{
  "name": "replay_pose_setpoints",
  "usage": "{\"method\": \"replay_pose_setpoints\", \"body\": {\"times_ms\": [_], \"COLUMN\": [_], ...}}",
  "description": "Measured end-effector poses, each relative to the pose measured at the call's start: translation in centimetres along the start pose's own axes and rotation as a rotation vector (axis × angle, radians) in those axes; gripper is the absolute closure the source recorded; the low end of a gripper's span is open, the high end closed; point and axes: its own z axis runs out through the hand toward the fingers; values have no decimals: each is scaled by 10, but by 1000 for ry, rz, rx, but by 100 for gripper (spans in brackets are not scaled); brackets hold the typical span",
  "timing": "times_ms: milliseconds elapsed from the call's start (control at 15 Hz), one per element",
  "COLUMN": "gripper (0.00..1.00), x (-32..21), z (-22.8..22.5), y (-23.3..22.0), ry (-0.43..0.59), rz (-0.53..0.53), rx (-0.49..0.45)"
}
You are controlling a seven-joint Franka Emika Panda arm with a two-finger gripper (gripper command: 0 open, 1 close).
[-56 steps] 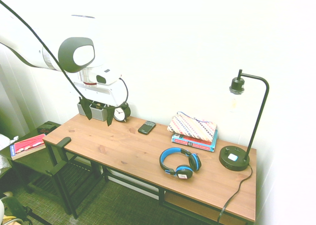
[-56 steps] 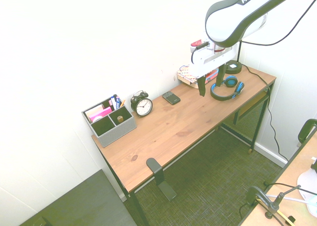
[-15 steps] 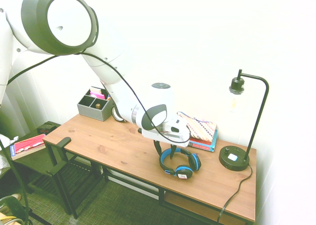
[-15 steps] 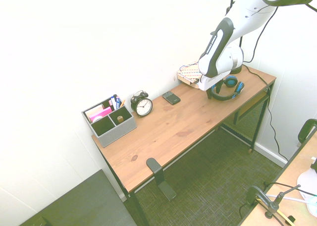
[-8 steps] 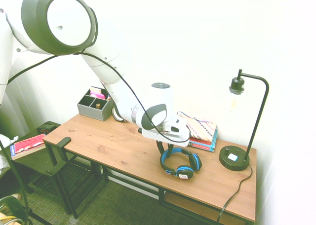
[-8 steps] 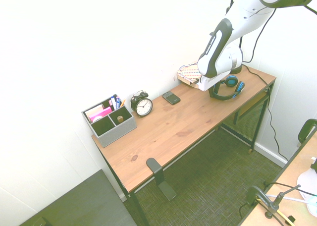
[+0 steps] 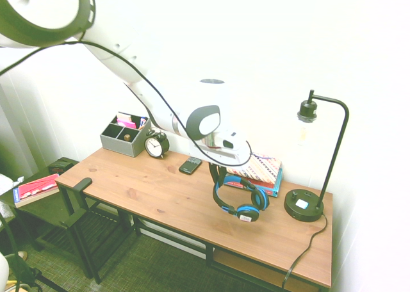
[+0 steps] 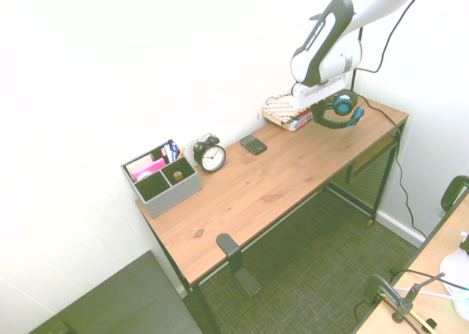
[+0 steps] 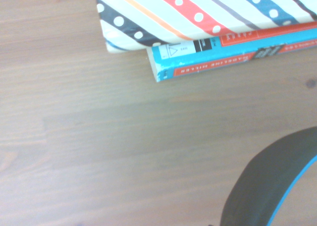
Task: Hang the headphone
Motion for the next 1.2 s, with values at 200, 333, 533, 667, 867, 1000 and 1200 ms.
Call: {"method": "replay_pose_setpoints", "body": {"times_ms": [200,333,533,667,867,1000,1200], "gripper": [100,100,100,100,100,100,100], "x": [-70,-142,-257,-327,-404,-446,-484], "z": [-50,-71,-92,-93,-76,-55,-21], "y": [-19,-34,-44,-48,-46,-44,-51], "ry": [-5,-11,-15,-15,-12,-13,-9], "rz": [-45,-76,-169,-224,-300,-338,-350], "rx": [-6,-21,-27,-30,-6,22,77]}}
